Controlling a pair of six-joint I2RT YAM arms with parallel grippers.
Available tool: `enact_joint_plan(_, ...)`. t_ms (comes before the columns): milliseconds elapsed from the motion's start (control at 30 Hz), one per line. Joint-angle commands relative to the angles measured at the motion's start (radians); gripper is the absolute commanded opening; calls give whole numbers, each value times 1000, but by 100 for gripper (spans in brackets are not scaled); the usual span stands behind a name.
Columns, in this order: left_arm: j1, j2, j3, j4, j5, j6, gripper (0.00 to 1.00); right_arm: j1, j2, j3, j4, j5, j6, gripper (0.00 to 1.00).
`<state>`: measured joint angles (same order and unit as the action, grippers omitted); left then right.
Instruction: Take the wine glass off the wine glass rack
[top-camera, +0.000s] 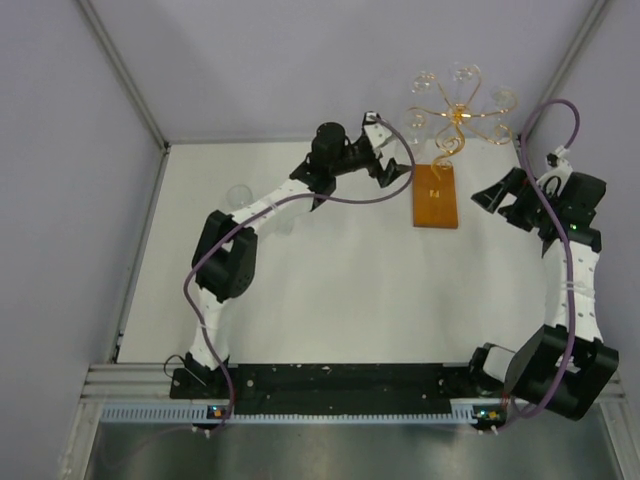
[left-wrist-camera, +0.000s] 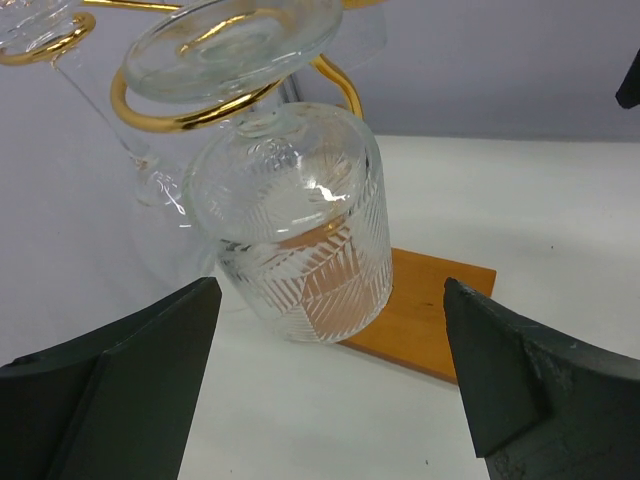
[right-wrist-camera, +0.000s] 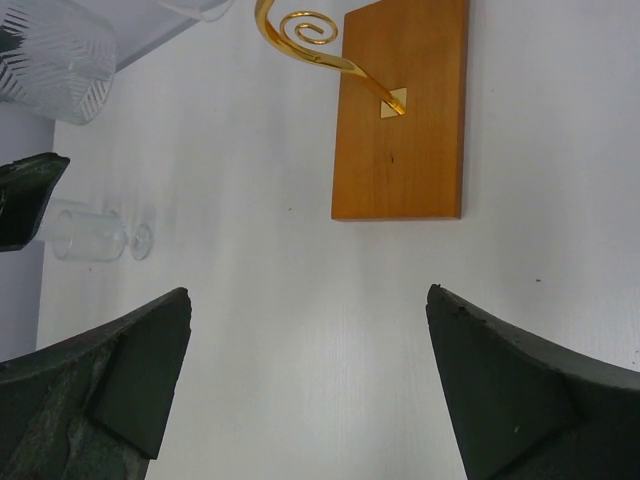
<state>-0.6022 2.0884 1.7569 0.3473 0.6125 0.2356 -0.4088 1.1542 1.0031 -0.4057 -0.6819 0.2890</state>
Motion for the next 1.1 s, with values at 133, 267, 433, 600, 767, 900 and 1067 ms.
enact_joint_plan(133, -28, 71, 19, 286, -71, -53, 98, -4, -1, 39, 42, -7, -51, 99)
enact_joint_plan(267, -36, 93, 44, 297, -102, -93, 98, -5, -11, 25, 36, -1, -11, 99)
enact_joint_plan(433, -41, 117, 67, 317, -95, -91, 94, -5, -10, 32, 5, 21, -48, 99)
enact_joint_plan(600, -44, 127, 85, 306, -112, -114, 84, -5, 22, 46, 4, 19, -47, 99)
enact_joint_plan(767, -45, 136, 102, 297, -134, -134, 61, -4, 44, 66, 1, 24, -53, 99)
enact_joint_plan(900, -47, 119, 98, 300, -152, -157, 6, -5, 47, 72, -10, 21, -65, 99)
enact_joint_plan(1067, -47, 78, 53, 329, -169, -174, 0, -4, 41, 54, -16, 25, -65, 99)
